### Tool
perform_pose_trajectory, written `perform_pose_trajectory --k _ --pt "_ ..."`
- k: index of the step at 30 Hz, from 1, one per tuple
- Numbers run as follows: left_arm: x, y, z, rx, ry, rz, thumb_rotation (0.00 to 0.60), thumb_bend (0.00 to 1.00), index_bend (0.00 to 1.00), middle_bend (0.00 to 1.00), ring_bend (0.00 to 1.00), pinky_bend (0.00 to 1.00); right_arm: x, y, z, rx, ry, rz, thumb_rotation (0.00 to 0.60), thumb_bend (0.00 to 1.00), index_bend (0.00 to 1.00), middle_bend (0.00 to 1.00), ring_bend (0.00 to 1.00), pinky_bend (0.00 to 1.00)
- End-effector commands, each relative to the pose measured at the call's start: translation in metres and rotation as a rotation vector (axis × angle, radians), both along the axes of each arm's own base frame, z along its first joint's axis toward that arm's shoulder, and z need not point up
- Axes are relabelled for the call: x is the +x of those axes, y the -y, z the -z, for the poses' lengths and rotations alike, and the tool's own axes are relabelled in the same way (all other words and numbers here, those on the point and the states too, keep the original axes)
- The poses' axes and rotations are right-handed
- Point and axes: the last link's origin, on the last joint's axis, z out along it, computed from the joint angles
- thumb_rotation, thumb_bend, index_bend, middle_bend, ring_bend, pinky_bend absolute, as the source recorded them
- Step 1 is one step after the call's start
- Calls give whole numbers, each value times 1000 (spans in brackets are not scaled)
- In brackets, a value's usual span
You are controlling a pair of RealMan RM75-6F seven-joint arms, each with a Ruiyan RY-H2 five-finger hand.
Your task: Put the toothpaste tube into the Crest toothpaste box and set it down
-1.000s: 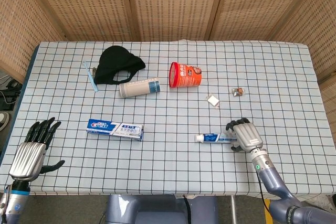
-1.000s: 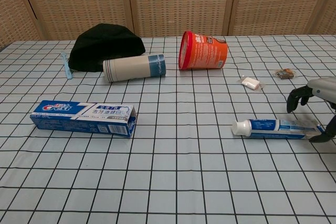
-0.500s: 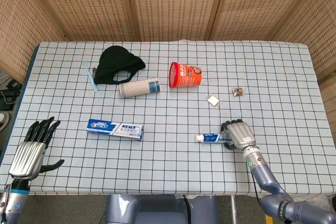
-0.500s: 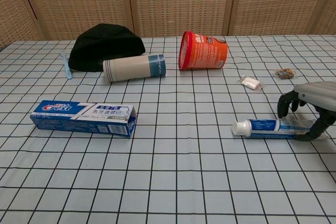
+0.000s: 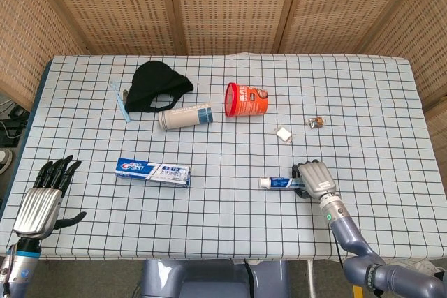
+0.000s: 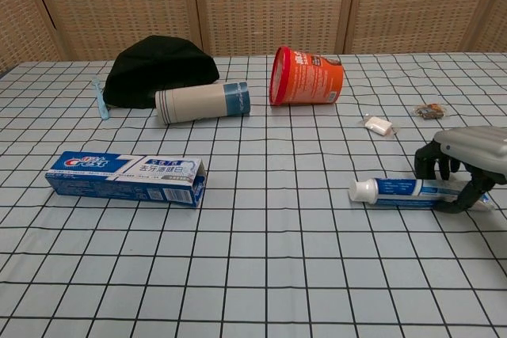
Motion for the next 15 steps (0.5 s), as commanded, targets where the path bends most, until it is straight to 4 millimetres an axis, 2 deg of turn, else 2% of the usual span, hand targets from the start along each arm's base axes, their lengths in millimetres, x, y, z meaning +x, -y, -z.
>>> perform_pose_trajectory --k 1,8,13,15 --pt "0 -1 1 -3 -3 0 600 0 0 0 0 0 0 -1 0 -1 6 -2 600 535 642 618 524 488" --pt "1 -9 8 -25 -6 1 600 0 0 0 0 0 9 -5 -20 -21 45 -58 600 570 660 632 538 498" --pt "14 -35 9 -35 -15 53 600 0 0 0 0 0 17 -9 -38 -30 58 -84 600 624 660 632 540 497" --pt "21 -52 13 -64 -43 90 600 0 0 0 0 0 18 -12 -45 -34 66 -87 600 632 660 632 540 497"
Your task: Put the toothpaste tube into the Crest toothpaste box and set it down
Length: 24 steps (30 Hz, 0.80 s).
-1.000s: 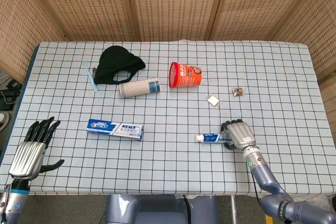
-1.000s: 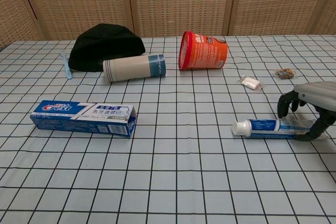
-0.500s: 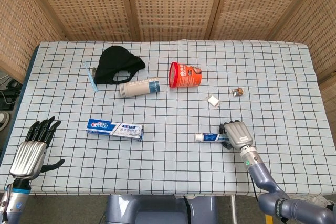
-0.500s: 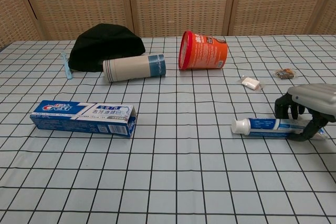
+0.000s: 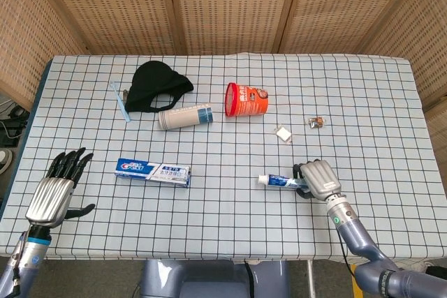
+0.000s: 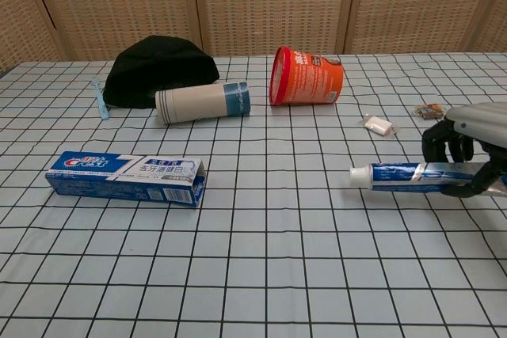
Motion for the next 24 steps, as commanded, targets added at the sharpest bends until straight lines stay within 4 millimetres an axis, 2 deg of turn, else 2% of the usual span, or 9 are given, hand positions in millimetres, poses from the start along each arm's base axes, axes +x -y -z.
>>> perform_pose_trajectory --k 1,3,6,12,17,24 --pt "12 -28 6 -40 -43 60 600 0 0 0 0 0 3 -4 -13 -10 13 -9 600 634 660 632 540 498" --pt "19 -43 15 -80 -84 104 600 0 0 0 0 0 4 -6 -19 -17 16 -13 600 633 661 632 540 498" --pt "30 -70 38 -173 -145 180 600 0 22 0 0 0 4 -9 -28 -27 12 -21 600 634 661 632 541 498" --pt "31 -100 75 -288 -222 215 600 0 117 0 0 0 3 -13 -35 -32 23 -10 600 639 662 637 547 498" --pt "28 -113 94 -313 -228 201 600 0 150 0 0 0 3 -15 -38 -30 52 2 600 639 662 637 548 498" --pt "25 -122 106 -330 -263 196 600 0 174 1 42 31 8 -18 -45 -36 81 -11 600 639 664 640 549 502"
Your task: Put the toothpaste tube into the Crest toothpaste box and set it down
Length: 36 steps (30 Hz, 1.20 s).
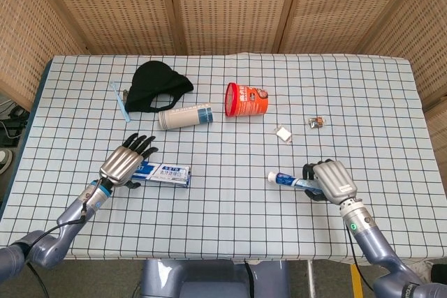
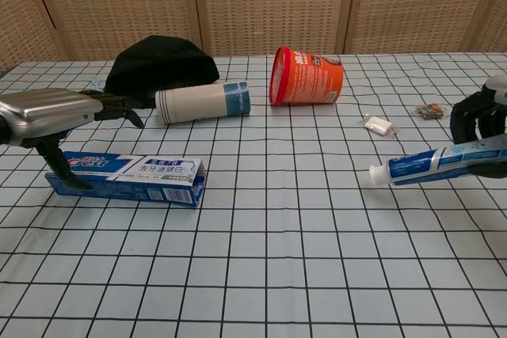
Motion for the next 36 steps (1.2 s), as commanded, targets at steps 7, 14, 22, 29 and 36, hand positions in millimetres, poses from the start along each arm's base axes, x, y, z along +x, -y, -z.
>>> perform_pose_trajectory --k 7,14,22,29,36 --pt "-6 -6 21 -19 -50 -17 600 0 223 72 114 160 8 -2 -9 -9 21 -22 600 641 665 640 550 503" --pt "-3 -9 31 -10 -13 -36 600 36 373 327 352 367 11 -3 -14 -19 18 -28 600 641 665 640 550 510" --pt "3 -9 30 20 29 -38 600 94 520 455 463 493 14 -3 -21 -29 17 -34 600 641 666 640 550 510" --pt "12 -9 21 30 159 -64 600 95 520 455 464 493 21 -3 -27 -39 15 -52 600 641 666 640 550 510" --pt "41 -8 8 -40 648 -209 600 94 520 455 464 491 45 -2 -52 -87 -1 -119 600 642 666 640 550 511"
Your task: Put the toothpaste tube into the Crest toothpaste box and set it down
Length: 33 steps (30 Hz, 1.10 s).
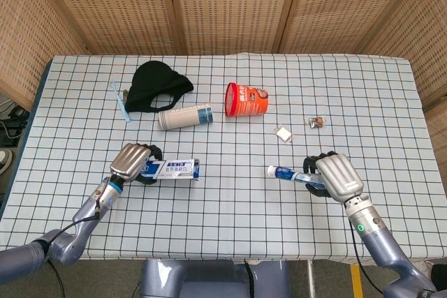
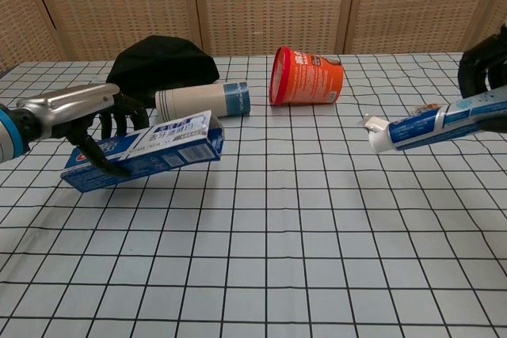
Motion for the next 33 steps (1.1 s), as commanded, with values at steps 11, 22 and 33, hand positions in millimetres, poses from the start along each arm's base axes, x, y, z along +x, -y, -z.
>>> perform_pose_trajectory --k 11,22,33 --pt "72 -11 -5 -166 603 -67 600 94 521 455 463 481 61 10 -71 -147 -58 -125 600 643 667 642 551 519" --pt "105 -18 6 -162 610 -9 600 94 527 455 463 477 101 20 -121 -235 -128 -190 600 642 673 642 551 519" --pt "111 -27 14 -135 610 -11 600 93 529 455 464 477 142 16 -151 -207 -203 -274 600 641 672 642 552 519"
